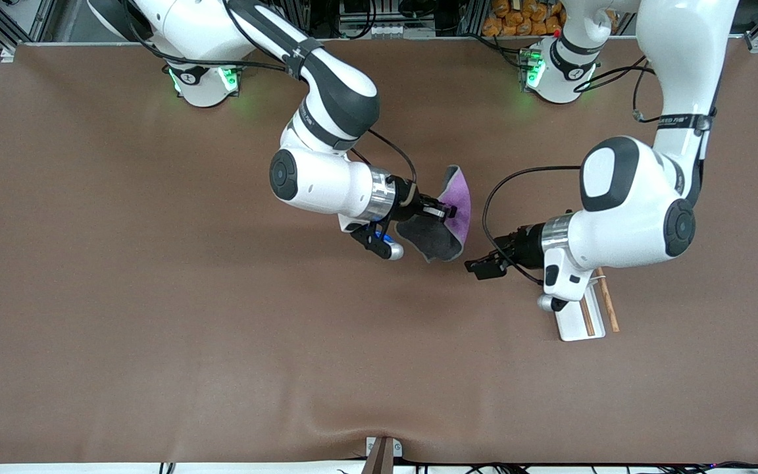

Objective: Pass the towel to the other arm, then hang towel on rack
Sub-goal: 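Grasp the hanging towel with the left gripper beside the right gripper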

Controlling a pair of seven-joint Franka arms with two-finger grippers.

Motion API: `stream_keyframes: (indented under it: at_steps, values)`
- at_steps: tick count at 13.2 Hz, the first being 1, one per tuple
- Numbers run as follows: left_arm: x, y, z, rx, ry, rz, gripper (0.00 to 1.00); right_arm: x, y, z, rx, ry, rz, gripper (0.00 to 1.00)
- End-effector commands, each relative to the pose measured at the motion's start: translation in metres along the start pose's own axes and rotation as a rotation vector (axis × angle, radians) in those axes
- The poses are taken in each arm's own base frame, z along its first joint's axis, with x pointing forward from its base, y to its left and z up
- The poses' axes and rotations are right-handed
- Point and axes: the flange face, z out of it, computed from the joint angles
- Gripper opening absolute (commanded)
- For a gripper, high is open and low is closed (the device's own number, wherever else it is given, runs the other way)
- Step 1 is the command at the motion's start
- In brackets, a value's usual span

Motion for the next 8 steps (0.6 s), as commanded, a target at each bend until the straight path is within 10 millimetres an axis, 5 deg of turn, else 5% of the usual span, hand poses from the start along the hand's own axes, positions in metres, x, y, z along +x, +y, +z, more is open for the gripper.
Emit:
stream_keyframes:
  at_steps: [1,4,8]
  values:
    - [0.017,0.012,0.016,-0.063,-0.052,-0.058,1.00,-0.015,-0.013,-0.002,0.014,0.013,-0.003,0.00]
    - [0.031,0.008,0.042,-0.093,-0.108,-0.108,1.00,-0.015,-0.019,-0.004,0.050,0.033,-0.007,0.00]
    - [0.033,0.006,0.052,-0.106,-0.146,-0.137,1.00,-0.013,-0.017,-0.001,0.048,0.034,-0.003,0.00]
